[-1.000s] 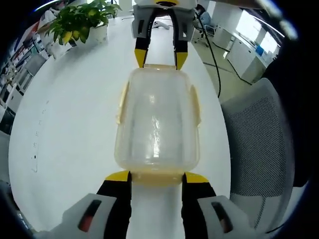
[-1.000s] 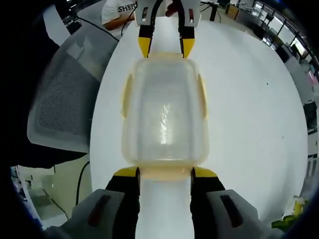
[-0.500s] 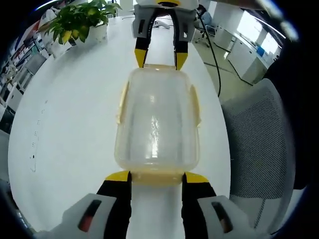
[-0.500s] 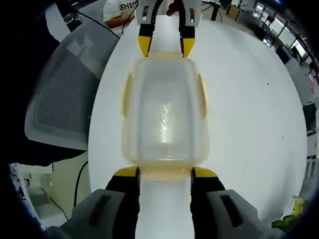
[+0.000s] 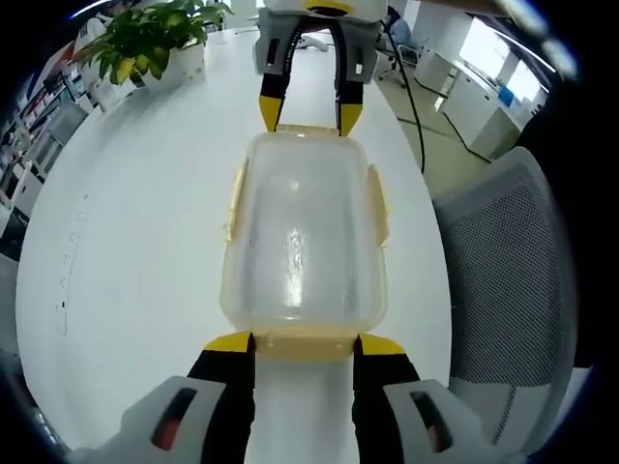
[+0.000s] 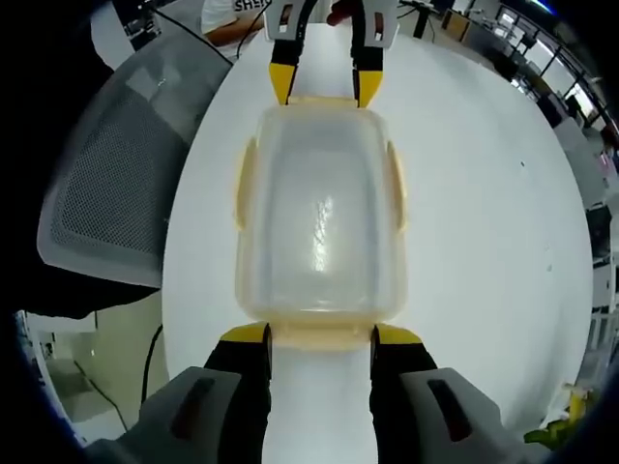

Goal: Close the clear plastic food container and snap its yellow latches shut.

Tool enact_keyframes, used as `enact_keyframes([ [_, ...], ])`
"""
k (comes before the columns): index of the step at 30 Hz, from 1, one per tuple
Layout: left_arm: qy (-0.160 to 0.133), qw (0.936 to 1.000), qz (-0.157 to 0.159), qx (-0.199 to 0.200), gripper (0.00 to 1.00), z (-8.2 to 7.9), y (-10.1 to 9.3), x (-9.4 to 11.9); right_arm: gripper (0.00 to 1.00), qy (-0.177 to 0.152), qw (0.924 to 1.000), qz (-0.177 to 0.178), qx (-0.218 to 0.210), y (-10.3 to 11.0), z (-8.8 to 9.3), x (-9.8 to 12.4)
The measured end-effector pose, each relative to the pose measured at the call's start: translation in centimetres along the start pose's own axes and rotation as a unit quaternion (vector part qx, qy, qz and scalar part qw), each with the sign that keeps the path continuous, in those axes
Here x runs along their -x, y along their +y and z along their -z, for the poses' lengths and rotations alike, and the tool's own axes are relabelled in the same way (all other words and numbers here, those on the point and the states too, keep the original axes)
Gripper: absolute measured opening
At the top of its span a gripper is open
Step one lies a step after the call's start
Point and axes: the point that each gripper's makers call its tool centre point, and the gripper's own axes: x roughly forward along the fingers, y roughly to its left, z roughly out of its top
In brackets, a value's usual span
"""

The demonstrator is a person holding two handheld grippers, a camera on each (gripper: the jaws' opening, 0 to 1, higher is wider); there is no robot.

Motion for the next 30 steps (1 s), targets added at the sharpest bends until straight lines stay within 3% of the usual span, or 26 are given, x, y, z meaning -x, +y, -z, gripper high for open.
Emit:
enact_keyframes([
  [8,0.001,1.0000,-0.002,0.000,0.34,0.20,0.41,-0.18,0.36,0.001,1.0000,-0.001,-0.002,-0.36,-0.11,-0.20],
  [15,0.001,1.0000,0.001,0.003,0.34,0.32,0.50,-0.50,0.36,-0.024,0.9995,-0.012,-0.019,-0.43,0.08,-0.55],
  [30,0.000,1.0000,0.001,0.005,0.35,0.36,0.35,-0.53,0.38,-0.035,0.9993,-0.009,-0.007,-0.17,0.08,-0.44],
])
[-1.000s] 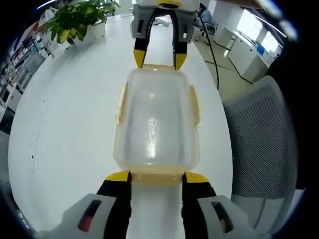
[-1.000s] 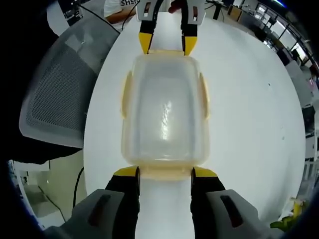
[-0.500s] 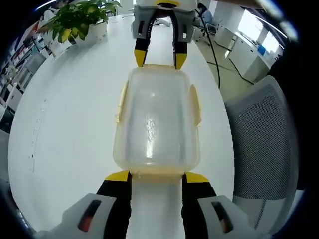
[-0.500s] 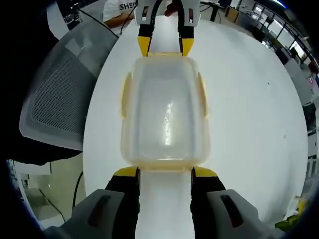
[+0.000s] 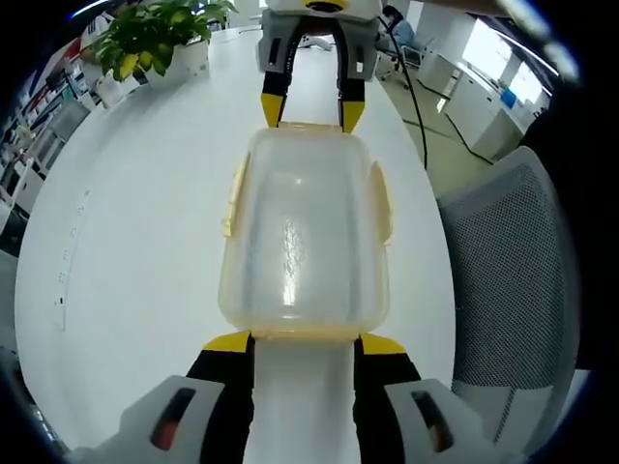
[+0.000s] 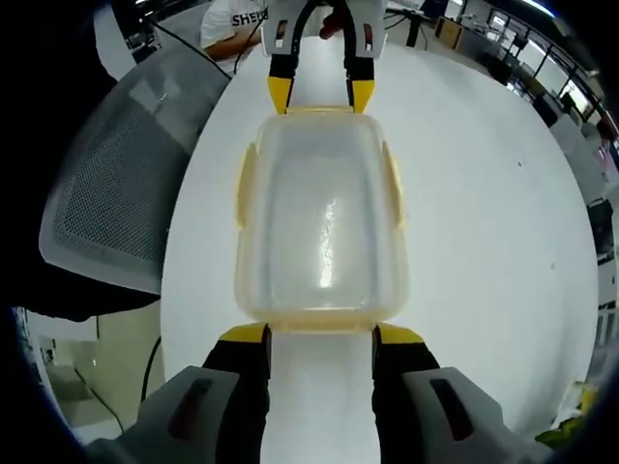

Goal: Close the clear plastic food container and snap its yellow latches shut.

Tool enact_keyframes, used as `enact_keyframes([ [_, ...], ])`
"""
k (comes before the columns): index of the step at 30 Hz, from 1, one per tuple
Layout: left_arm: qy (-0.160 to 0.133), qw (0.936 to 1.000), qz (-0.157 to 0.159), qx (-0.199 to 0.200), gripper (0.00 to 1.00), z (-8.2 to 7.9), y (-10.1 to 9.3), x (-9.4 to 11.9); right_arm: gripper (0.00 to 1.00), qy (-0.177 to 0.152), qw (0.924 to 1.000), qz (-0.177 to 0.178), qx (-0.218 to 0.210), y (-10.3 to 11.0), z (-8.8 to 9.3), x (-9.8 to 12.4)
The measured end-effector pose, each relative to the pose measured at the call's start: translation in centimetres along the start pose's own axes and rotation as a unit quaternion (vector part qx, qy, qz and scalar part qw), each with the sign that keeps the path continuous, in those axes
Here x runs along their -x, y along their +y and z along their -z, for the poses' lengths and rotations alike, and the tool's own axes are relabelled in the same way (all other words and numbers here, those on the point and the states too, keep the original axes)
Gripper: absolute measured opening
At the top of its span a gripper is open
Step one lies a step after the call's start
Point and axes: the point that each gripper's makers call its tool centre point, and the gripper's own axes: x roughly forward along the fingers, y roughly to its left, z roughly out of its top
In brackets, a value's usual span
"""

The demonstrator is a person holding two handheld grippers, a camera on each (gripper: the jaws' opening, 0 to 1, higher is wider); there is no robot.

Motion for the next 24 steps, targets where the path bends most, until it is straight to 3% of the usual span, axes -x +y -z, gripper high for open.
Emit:
enact_keyframes([
  [20,-0.007,0.9998,-0.002,0.016,0.36,0.1,0.2,0.3,0.38,-0.023,0.9981,0.005,-0.058,-0.3,0.5,0.7],
  [24,-0.013,0.9996,-0.006,0.024,0.35,0.4,0.2,0.7,0.37,-0.049,0.9934,0.003,-0.104,0.1,0.3,1.4],
])
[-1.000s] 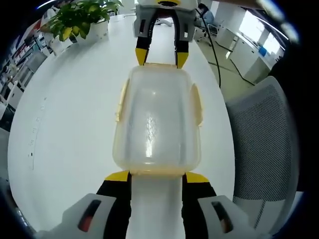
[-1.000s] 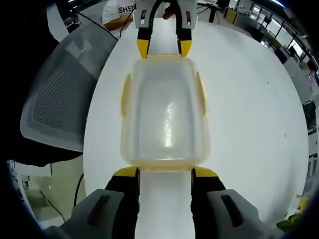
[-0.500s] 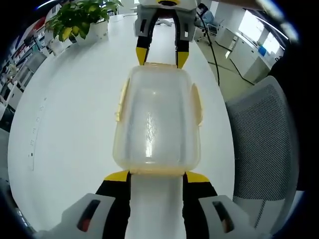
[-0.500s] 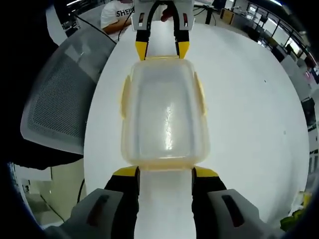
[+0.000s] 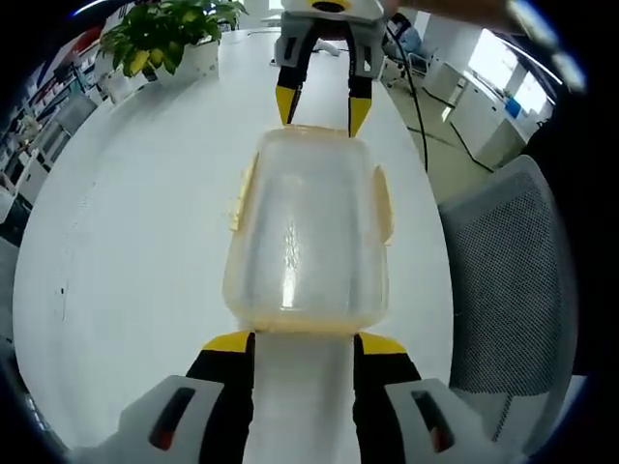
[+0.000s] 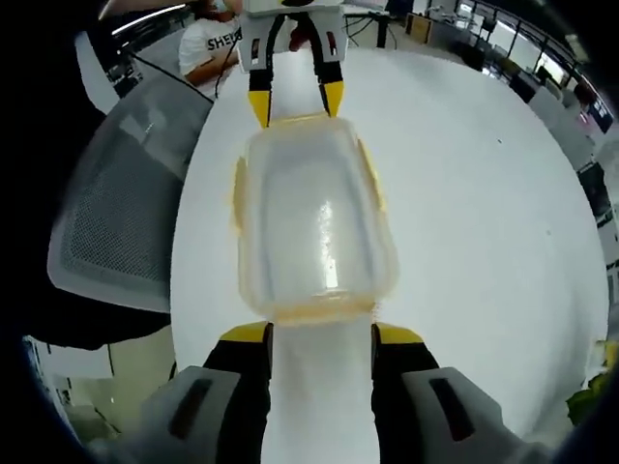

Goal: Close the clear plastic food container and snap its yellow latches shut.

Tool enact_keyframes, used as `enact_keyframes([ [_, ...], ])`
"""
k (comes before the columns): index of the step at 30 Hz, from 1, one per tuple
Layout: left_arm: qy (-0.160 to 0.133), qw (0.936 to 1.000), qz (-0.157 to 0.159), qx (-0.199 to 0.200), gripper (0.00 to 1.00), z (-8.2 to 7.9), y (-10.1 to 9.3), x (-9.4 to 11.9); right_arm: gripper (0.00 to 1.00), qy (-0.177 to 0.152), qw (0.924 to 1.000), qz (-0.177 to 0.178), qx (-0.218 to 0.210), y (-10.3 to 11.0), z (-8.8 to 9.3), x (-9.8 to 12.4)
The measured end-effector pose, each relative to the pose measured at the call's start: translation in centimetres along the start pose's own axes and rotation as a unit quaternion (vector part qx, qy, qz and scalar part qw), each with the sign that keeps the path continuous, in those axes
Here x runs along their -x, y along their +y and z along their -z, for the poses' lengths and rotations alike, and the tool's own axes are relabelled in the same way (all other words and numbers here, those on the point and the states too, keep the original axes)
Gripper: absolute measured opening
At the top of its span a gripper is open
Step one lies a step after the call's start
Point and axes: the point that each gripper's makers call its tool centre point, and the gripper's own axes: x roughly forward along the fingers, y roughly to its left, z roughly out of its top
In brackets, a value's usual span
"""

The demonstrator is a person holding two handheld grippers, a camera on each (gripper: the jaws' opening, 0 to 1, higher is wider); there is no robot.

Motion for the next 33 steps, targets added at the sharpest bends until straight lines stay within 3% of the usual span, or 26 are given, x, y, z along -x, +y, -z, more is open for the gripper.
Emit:
enact_keyframes([
  [3,-0.010,0.9998,0.000,0.020,0.35,0.2,-0.1,0.3,0.37,-0.028,0.9987,0.000,-0.043,0.1,-0.3,0.4],
  [6,-0.038,0.9975,0.006,0.059,0.35,0.0,-0.4,0.6,0.36,-0.052,0.9952,0.005,-0.083,0.1,-0.4,0.8],
  [8,-0.069,0.9925,0.011,0.101,0.35,-0.5,-0.4,0.9,0.35,-0.058,0.9917,0.020,-0.113,-0.5,-0.2,1.1],
  [12,-0.089,0.9845,0.007,0.151,0.34,-0.2,-0.1,1.3,0.34,-0.090,0.9813,0.020,-0.169,-0.7,-0.5,1.3],
  [16,-0.126,0.9677,0.003,0.219,0.31,-0.6,0.3,1.6,0.35,-0.101,0.9750,0.022,-0.197,-0.7,-0.4,1.0],
  [22,-0.187,0.9333,-0.013,0.307,0.31,-1.3,0.7,1.7,0.32,-0.110,0.9680,0.029,-0.224,-0.4,-0.6,0.9],
  [26,-0.183,0.9268,-0.024,0.327,0.30,-0.4,0.8,1.2,0.32,-0.137,0.9557,0.033,-0.259,-0.5,-1.2,0.7],
  [29,-0.195,0.9041,-0.029,0.379,0.29,-0.1,1.1,1.0,0.31,-0.136,0.9510,0.035,-0.275,-0.4,-0.9,0.3],
  [30,-0.205,0.8889,-0.032,0.408,0.28,-0.2,1.3,1.2,0.31,-0.137,0.9488,0.037,-0.282,-0.4,-0.8,0.3],
  [33,-0.226,0.8680,-0.026,0.441,0.24,-0.8,1.5,1.4,0.31,-0.145,0.9425,0.033,-0.299,-0.4,-0.8,0.5],
])
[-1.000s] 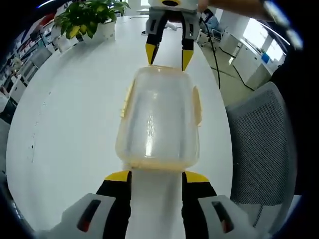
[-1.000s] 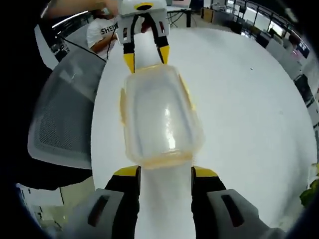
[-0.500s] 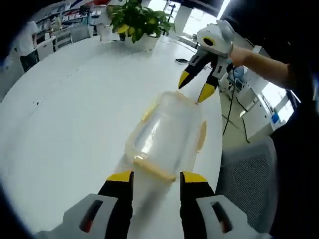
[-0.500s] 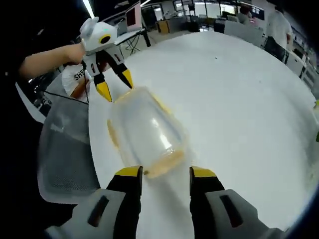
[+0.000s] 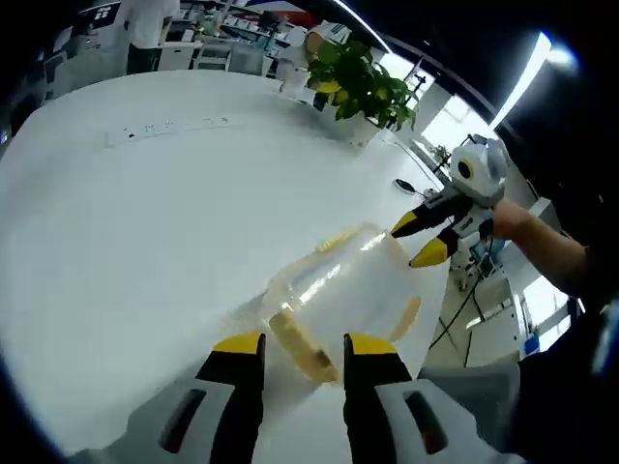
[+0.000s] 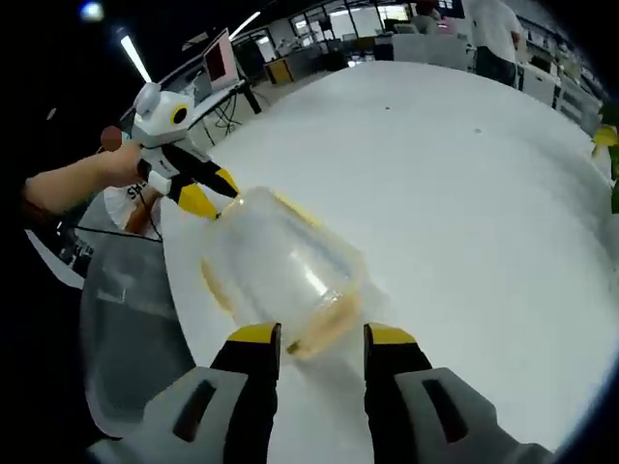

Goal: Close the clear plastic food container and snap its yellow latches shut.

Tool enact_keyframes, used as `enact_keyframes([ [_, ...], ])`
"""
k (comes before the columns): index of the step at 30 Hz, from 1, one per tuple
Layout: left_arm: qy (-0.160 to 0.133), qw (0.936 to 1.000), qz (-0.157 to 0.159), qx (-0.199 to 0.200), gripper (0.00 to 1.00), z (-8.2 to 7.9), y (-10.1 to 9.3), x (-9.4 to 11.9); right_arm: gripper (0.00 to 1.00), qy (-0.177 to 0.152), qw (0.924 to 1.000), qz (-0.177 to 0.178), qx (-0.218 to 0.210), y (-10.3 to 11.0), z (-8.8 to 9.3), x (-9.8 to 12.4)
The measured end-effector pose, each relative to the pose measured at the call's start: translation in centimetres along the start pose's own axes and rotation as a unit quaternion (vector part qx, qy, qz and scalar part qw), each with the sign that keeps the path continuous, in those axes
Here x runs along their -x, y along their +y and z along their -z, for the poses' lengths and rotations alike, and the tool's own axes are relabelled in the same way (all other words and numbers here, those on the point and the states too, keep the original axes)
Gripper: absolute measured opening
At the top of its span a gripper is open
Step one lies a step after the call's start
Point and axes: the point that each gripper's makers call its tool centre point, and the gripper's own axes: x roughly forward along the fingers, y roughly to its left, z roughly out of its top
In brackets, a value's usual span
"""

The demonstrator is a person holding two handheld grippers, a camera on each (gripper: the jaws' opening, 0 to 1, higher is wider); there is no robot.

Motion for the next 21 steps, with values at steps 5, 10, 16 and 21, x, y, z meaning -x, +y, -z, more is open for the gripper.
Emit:
enact_keyframes([
  [5,0.016,0.9997,-0.016,-0.007,0.26,0.9,0.1,-0.5,0.29,-0.005,0.9999,-0.001,-0.015,0.2,-0.2,0.0],
  [10,0.020,0.9996,-0.015,0.010,0.24,1.3,0.0,-0.8,0.29,0.003,0.9999,-0.002,-0.010,1.0,0.2,-0.8],
  [16,0.021,0.9995,-0.021,0.010,0.25,1.3,-0.3,-1.1,0.27,-0.001,0.9993,-0.013,-0.036,1.3,0.4,-0.9],
  [21,0.012,0.9995,-0.027,0.007,0.24,1.4,-0.6,-1.1,0.26,0.006,0.9997,-0.011,-0.022,1.5,0.4,-1.0],
])
